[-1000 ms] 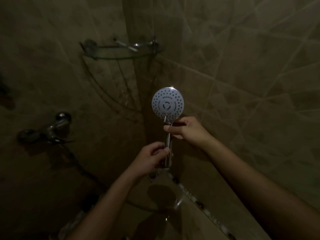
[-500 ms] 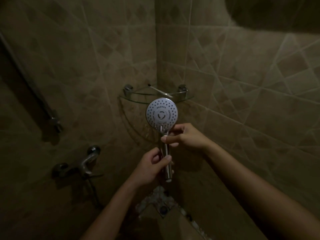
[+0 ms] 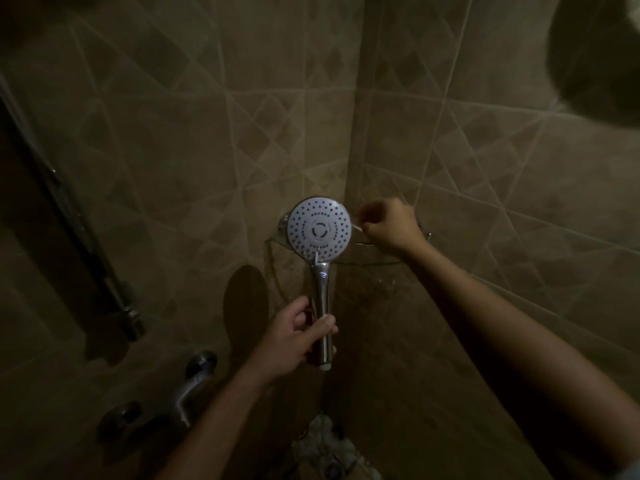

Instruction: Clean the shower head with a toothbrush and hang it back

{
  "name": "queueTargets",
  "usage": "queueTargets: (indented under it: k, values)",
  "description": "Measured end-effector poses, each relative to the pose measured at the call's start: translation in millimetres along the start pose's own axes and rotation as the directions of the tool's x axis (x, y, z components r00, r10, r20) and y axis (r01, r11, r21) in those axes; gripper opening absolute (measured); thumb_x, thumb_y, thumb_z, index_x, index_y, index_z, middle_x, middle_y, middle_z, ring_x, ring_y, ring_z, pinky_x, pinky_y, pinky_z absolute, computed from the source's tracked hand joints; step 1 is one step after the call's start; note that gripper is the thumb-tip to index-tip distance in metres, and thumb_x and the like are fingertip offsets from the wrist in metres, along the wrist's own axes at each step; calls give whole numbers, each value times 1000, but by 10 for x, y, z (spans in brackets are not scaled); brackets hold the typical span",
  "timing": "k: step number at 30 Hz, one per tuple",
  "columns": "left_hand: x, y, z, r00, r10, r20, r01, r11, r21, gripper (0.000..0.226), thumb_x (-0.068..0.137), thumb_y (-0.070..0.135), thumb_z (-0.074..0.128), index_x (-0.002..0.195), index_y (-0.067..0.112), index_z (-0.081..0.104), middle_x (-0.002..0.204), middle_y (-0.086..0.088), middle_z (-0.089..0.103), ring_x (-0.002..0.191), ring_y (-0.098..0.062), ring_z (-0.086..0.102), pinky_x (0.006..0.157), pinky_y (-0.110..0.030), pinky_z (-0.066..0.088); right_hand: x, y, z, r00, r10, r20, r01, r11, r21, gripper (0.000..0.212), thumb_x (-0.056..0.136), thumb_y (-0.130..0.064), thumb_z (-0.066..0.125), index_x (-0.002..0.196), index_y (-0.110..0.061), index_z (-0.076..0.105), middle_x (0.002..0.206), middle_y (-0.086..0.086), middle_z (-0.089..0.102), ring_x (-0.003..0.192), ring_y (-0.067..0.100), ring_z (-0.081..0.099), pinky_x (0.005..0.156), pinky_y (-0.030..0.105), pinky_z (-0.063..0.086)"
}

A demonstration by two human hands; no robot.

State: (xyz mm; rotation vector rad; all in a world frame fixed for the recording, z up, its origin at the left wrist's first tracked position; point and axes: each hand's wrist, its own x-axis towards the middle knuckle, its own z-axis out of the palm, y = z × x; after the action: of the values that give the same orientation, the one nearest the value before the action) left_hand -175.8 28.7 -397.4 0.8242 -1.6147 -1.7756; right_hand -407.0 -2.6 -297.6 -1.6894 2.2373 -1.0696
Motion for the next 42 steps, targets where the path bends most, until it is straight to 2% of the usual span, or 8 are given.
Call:
queueTargets:
  k: [5, 12, 17, 22, 29, 35, 38, 42]
  values:
    - [176, 23, -187, 999, -16, 45, 17, 1000, -5, 24, 96, 19, 63, 115, 7, 56, 101, -15, 73, 75, -26, 73, 56, -29, 57, 479, 205, 131, 985, 156, 79, -122, 937, -326, 29, 91, -12, 67, 120, -8, 68, 119, 13, 70, 109, 28, 65, 94, 39, 54]
    - [279, -55, -347, 997, -44, 64, 43, 999, 9, 32, 93, 24, 66, 123, 17, 56, 113, -9, 72, 86, -21, 76, 65, -26, 58, 745, 380, 279, 975, 201, 94, -161, 932, -326, 19, 94, -13, 64, 112, -11, 72, 118, 9, 69, 106, 22, 64, 82, 30, 51]
    - [328, -64, -304, 998, -49, 42, 50, 998, -31, 29, 92, 24, 67, 119, 18, 58, 114, -10, 71, 84, -29, 76, 65, -31, 59, 747, 391, 286, 968, 166, 191, -85, 925, -370, 25, 96, -5, 55, 118, -6, 67, 117, 16, 67, 105, 29, 64, 93, 44, 55]
    - [337, -104, -158, 997, -56, 55, 57, 998, -26, 35, 93, 25, 67, 125, 19, 55, 112, -8, 72, 86, -29, 76, 64, -33, 59, 627, 319, 27, 998, 60, 11, -56, 975, -214, 25, 94, -2, 53, 117, -4, 64, 109, 18, 67, 99, 30, 65, 82, 40, 54]
    - [232, -86, 410, 982, -15, 190, 22, 999, -34, 30, 95, 19, 63, 124, 14, 57, 109, -12, 71, 82, -31, 73, 73, -40, 62, -39, 339, -623, 993, 115, 19, -113, 905, 411, 17, 99, -9, 49, 98, -21, 60, 90, 8, 73, 59, 10, 62, 54, 25, 49]
    - [91, -302, 1191, 962, -35, 270, 41, 999, -14, 46, 94, 18, 65, 137, 22, 49, 106, -10, 69, 87, -29, 75, 84, -42, 59, -1050, 806, -1066, 992, 123, -40, -99, 921, 376, 19, 102, -15, 51, 106, -24, 68, 91, 0, 72, 67, 6, 60, 57, 20, 44]
    - [-33, -443, 1652, 952, -91, 293, 113, 992, -60, 42, 95, 14, 64, 133, 23, 49, 104, -10, 69, 83, -26, 73, 77, -40, 59, -1510, 1174, -1265, 976, 163, -141, -116, 948, 296, 21, 102, -18, 53, 117, -21, 67, 92, -2, 71, 77, 11, 65, 65, 22, 49]
    - [-118, -686, 2207, 950, -193, 247, 214, 975, -63, 40, 94, 12, 65, 130, 21, 49, 102, -12, 66, 68, -19, 68, 57, -32, 55, -2113, 1639, -1480, 980, 185, -68, -160, 949, 272, 19, 101, -21, 56, 116, -23, 68, 89, -2, 72, 67, 4, 64, 57, 19, 47]
